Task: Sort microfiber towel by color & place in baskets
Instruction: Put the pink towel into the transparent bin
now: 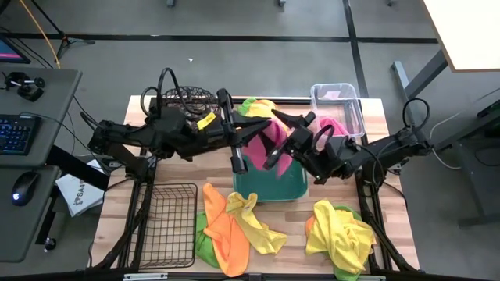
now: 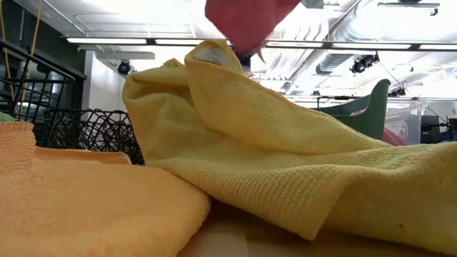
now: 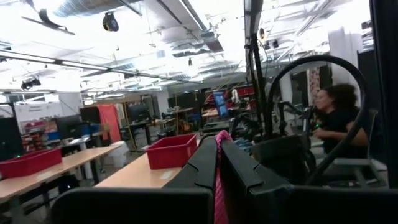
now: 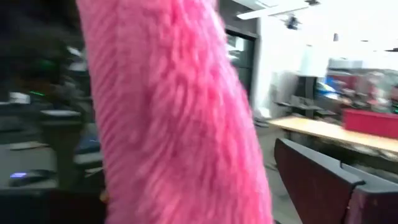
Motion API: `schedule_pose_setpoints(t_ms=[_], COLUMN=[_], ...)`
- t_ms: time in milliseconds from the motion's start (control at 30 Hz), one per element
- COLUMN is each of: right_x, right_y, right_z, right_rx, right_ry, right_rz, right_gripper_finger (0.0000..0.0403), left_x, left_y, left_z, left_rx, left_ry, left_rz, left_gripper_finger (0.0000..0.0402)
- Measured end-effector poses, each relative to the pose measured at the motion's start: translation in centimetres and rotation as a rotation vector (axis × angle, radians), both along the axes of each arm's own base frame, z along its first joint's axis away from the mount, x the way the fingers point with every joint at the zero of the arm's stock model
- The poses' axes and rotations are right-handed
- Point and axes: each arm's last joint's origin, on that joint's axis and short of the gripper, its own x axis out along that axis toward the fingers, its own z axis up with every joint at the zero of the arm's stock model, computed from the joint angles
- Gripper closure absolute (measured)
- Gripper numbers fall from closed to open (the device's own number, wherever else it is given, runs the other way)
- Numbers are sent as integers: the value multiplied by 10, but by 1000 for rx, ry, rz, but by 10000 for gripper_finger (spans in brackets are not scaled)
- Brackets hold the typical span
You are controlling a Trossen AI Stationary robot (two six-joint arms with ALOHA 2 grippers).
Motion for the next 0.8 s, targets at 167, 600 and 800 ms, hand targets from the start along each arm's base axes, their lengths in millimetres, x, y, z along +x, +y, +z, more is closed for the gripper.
schedule_pose_setpoints(t_ms=[167,600,800], right_x=[0,-27,-75], right_y=[5,14,-22], right_z=[0,1,10], right_rx=[0,39,80], right_ry=[-15,129,278], right_rz=[56,93,0], right_gripper_finger=[120,395,400], left_x=[0,-10,-42], left_y=[3,15,21], left_z=[1,-5,-15], left_rx=[7,66,5], left_ry=[-2,179,399], left_rz=[10,339,567], left_gripper_finger=[401,326,242])
